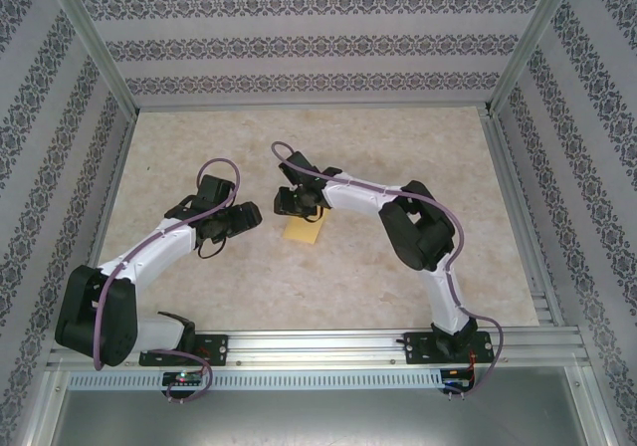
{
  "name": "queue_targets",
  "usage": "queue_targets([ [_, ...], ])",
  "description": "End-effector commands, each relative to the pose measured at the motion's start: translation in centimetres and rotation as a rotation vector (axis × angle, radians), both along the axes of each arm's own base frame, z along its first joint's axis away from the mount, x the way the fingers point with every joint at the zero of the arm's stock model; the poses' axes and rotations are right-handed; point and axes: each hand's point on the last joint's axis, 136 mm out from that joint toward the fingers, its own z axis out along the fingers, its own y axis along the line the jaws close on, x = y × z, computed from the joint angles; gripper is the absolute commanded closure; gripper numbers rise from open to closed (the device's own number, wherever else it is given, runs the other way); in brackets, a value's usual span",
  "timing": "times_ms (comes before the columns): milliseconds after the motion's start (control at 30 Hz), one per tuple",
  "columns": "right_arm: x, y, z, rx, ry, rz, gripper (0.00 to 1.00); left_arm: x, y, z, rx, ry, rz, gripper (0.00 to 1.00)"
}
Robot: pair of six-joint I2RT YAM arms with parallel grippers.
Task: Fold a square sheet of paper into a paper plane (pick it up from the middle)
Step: Move the triangle to the center of the table, then third fold the triangle at the center of the table.
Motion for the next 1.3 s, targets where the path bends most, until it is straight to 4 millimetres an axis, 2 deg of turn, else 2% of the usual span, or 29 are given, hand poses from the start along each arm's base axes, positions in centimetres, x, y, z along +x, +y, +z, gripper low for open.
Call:
queue_targets([
  [0,-1.5,-0.1,-1.0,-0.023,0.045,0.062,0.67,0.8,0.0,0.4,-0.017,-0.026,0.008,0.15],
  [233,-4.8,-1.6,-2.8,-0.057,0.114,0.128,0.66,1.3,0.0,0.9,0.008,-0.043,-0.019,0.01],
  [400,-9.2,-3.8,-3.9,-0.087,0.185,0.211,0.66,2.0,-0.4,1.1,0.015,-0.044,-0.052,0.0],
  [533,-11.7,-5.4,-2.9,-0.093,0.188,0.237,0.64,2.5,-1.8,1.2,-0.04,-0.046,-0.098,0.0],
  [600,-11.2,-5.4,-1.3,-0.068,0.139,0.203,0.61,2.6,-2.7,1.1,-0.086,-0.051,-0.13,0.01],
  [733,-9.0,-5.3,3.6,0.025,-0.005,0.047,0.5,2.8,-5.6,1.8,-0.228,-0.073,-0.223,0.09],
  [867,-8.2,-7.9,6.0,0.05,-0.081,-0.155,0.42,2.2,-8.7,3.3,-0.343,-0.094,-0.327,0.19],
  [1067,-9.7,-12.3,5.9,0.051,-0.076,-0.316,0.4,0.5,-13.4,4.5,-0.444,-0.095,-0.451,0.4],
  [1200,-10.9,-14.1,4.5,0.059,-0.037,-0.362,0.4,-0.3,-17.0,4.3,-0.515,-0.069,-0.537,0.52],
  [1267,-11.2,-14.5,3.9,0.071,-0.02,-0.371,0.4,-0.5,-18.6,3.6,-0.518,-0.043,-0.564,0.58],
])
